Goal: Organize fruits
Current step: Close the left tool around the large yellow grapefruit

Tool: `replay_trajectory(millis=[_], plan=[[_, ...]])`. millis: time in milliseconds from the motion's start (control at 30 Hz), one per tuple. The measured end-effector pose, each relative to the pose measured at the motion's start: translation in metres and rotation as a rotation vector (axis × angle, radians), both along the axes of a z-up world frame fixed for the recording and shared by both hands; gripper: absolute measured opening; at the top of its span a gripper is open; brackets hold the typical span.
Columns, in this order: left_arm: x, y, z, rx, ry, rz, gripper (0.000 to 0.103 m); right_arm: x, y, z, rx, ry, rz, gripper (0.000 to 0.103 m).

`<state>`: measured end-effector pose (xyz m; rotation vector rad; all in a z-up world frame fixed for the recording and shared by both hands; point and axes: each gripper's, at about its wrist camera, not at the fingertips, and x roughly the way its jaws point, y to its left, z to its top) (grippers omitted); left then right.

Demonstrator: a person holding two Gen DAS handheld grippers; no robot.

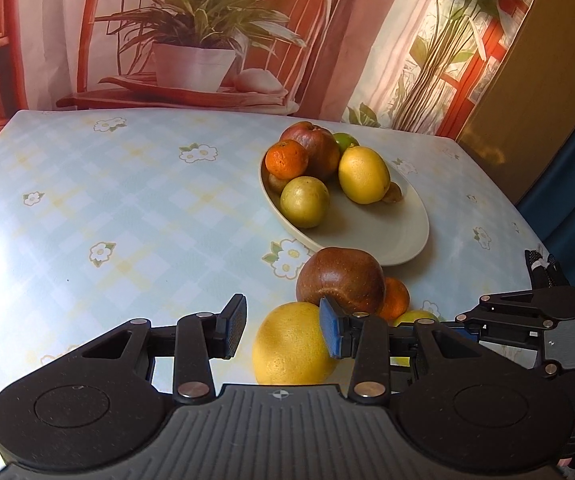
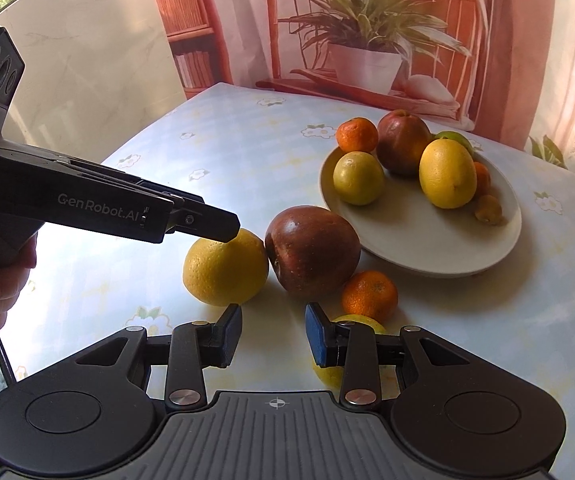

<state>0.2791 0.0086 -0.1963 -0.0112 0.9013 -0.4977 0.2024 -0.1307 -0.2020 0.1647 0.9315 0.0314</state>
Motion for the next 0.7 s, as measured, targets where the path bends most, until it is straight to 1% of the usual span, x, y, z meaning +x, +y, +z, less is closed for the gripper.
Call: replay_trajectory(millis=[167, 300, 400, 600, 700], plan=[[0.0026, 0.0076, 0.0005, -0.003, 0.003, 0.002, 0.043, 0.0003, 0.0, -0.0003, 0.005, 0.0, 0.003, 0.033], [0.0037, 0.01, 0.0, -0.012, 0.019, -0.017, 0.045, 0.001, -0.0006, -0.0016, 0.008, 0.004, 0.005, 0.033], [0.0026, 0.0089, 0.0002, -0.004, 0.015, -0.025, 0.045, 0.0009, 0.0005, -0.0016, 0.007, 0.006, 0.009, 0.033], [-0.0027, 0.0058, -0.0011, -0.003, 0.018, -0.071, 0.046, -0.0026, -0.0013, 0.0002, -0.006, 0.004, 0.009, 0.033], [-0.0062, 0.0015, -0.0032, -0.002, 0.02, -0.097, 0.046, -0.0065, -0.0053, 0.0025, 0.004, 0.002, 0.006, 0.032]])
